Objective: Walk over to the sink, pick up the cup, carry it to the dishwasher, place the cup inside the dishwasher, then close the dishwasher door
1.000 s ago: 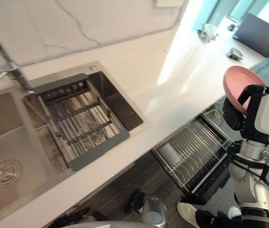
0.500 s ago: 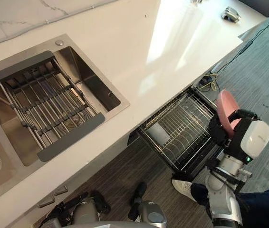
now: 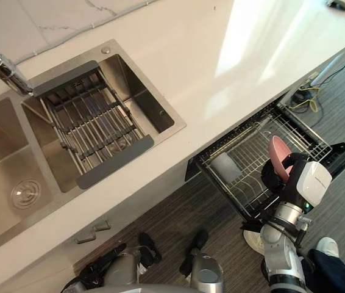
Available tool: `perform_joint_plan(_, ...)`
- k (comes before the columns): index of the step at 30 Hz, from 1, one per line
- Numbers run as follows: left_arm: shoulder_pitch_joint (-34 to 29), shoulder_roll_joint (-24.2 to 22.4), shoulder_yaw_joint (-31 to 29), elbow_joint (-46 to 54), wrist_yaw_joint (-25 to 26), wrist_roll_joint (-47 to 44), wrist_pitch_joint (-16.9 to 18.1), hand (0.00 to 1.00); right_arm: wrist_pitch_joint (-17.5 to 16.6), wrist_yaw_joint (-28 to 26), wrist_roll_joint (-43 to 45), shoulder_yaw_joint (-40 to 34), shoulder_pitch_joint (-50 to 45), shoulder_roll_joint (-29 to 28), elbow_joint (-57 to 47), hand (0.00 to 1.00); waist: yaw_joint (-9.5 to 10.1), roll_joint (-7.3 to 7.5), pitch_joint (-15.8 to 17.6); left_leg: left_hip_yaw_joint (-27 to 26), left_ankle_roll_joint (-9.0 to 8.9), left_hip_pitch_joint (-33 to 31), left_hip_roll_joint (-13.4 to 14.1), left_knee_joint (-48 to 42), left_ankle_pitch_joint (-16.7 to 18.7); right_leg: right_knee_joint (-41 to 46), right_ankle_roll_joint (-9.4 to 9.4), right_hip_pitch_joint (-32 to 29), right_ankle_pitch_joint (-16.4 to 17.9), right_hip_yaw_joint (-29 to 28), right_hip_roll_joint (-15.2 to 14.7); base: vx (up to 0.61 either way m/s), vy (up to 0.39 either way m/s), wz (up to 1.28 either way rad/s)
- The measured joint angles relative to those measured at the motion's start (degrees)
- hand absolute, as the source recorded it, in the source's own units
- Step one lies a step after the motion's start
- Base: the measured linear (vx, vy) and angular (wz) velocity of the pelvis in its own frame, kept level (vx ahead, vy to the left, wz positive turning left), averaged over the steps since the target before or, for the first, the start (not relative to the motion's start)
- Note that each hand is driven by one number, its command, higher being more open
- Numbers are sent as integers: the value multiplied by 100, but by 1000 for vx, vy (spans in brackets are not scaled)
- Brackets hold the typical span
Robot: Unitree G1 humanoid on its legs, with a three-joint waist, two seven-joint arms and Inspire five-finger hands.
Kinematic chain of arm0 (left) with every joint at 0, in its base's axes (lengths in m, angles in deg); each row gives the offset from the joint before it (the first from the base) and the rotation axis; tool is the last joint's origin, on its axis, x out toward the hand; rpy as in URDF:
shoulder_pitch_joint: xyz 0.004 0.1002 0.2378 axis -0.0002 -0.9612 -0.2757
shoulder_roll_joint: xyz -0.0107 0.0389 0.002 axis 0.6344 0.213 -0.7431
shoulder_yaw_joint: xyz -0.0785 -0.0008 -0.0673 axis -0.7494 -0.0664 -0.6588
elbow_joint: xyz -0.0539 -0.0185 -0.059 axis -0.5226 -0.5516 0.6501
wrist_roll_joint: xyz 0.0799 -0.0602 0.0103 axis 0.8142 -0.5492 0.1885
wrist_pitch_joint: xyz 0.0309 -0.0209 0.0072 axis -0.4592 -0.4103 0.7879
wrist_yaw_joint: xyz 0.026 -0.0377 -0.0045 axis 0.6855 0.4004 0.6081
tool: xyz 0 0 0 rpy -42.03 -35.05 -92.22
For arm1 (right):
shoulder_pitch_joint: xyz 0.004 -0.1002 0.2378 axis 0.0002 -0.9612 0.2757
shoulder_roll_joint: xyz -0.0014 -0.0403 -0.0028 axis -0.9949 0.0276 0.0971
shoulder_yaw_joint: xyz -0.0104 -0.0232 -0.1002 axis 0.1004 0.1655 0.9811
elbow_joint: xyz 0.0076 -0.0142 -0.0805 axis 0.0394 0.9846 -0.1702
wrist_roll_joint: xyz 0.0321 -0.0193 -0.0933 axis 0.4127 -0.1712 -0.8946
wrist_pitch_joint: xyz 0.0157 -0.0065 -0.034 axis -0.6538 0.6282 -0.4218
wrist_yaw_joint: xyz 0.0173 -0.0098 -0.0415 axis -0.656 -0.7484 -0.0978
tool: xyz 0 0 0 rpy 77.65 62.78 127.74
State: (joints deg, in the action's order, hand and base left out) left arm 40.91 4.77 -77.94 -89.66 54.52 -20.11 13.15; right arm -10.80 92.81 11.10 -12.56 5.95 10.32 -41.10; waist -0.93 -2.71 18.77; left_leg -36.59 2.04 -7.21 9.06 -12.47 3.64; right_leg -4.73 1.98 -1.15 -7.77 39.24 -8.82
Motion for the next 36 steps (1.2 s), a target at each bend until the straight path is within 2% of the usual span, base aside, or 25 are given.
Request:
perform_joint_plan(5, 29, -54, 237, 10, -139, -197, 59, 100, 221, 136, 16, 106, 838, 591, 650, 0, -10, -335, 181, 59, 82, -90, -198, 292, -203, 104, 5, -212, -29, 28, -127, -29, 119, 7)
perform_joint_plan(10, 77, -93, 478, 34, -366, -577, 78, 100, 561, 233, 201, 137, 1418, 1078, 1114, 0, 7, -661, 385, 402, 127, -231, -356, 539, -398, 194, 5, -408, -36, 74, -214, -10, 105, 8)
perform_joint_plan(18, 286, -85, 722, 2, -524, -757, 118, 100, 853, 264, 223, 593, 2120, 1418, 2033, 0, 18, -932, 655, 666, 87, -398, -425, 844, -680, 362, -40, -738, 25, 54, -246, -22, 66, 0)
perform_joint_plan(23, 392, -86, 750, -27, -548, -859, 162, 100, 850, 182, 240, 789, 2221, 1419, 2172, 0, 44, -1004, 690, 833, 54, -455, -421, 939, -807, 510, -107, -871, 85, 54, -258, -5, 6, 1)
perform_joint_plan(24, 415, -86, 750, -22, -553, -863, 174, 100, 850, 165, 300, 822, 2244, 1420, 2213, 100, 48, -1007, 691, 891, 40, -475, -421, 950, -831, 545, -111, -904, 112, 53, -263, 0, 0, 0)
perform_joint_plan(27, 511, -73, 819, -40, -553, -1013, 196, 100, 853, 144, 469, 838, 2376, 1420, 2560, 100, 101, -1032, 699, 956, 9, -522, -421, 1000, -894, 616, -162, -997, 176, 48, -274, 0, 0, 0)
perform_joint_plan(32, 524, -70, 852, -53, -545, -1076, 177, 100, 863, 152, 836, 809, 2380, 1419, 2615, 100, 122, -1049, 705, 990, 7, -568, -425, 1018, -934, 803, -138, -1101, 214, 42, -330, -10, 36, 2)
perform_joint_plan(34, 524, -70, 851, -42, -545, -1072, 169, 100, 851, 112, 1268, 743, 2368, 1414, 2526, 100, 130, -1049, 704, 1013, 5, -556, -425, 1014, -935, 881, -134, -1106, 249, 35, -351, 3, 45, 4)
perform_joint_plan(36, 523, -70, 846, -43, -548, -1074, 140, 100, 725, -196, 1945, 558, 2270, 1368, 2221, 100, 133, -1049, 705, 1007, 1, -525, -424, 1013, -931, 934, -128, -1108, 272, -40, -354, 13, 44, -1)
